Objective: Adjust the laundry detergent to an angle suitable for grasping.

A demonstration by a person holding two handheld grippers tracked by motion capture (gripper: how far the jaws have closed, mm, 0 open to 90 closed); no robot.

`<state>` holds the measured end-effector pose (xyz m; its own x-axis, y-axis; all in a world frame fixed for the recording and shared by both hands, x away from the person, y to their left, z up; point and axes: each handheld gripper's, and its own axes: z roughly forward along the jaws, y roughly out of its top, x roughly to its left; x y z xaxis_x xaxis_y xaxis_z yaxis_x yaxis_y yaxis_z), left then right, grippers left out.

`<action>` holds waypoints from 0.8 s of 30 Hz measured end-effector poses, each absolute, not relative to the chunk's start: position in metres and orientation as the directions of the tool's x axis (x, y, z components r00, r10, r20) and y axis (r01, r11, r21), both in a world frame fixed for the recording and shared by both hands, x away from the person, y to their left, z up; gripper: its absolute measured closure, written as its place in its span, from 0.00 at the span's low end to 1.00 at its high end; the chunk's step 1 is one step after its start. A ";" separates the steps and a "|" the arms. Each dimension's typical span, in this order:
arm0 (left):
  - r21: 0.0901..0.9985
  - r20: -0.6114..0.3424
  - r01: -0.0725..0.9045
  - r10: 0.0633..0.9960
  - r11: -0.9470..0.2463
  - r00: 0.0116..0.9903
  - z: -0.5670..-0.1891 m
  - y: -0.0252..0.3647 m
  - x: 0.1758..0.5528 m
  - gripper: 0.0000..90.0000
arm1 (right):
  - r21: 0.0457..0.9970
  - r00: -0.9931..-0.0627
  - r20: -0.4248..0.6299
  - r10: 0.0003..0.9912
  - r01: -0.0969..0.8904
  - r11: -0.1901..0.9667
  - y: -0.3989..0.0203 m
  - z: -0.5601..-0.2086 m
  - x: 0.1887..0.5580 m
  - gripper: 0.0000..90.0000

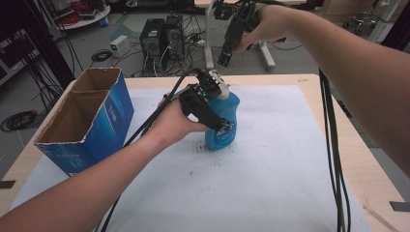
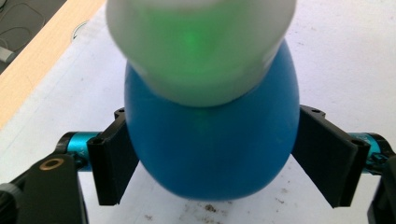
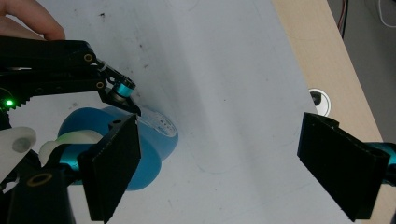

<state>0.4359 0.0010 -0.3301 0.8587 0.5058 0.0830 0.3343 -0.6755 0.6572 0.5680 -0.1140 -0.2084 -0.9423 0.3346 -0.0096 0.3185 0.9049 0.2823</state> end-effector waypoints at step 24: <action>0.620 0.089 0.354 0.511 -0.700 0.855 -0.329 -0.004 0.440 0.34 | 0.278 -0.943 -0.011 0.333 0.317 0.907 -0.114 -0.208 0.568 0.14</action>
<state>0.4403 -0.0037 -0.3287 0.8553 0.5105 0.0886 0.3538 -0.7003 0.6200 0.5677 -0.1139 -0.2081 -0.9430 0.3327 -0.0111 0.3167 0.9068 0.2783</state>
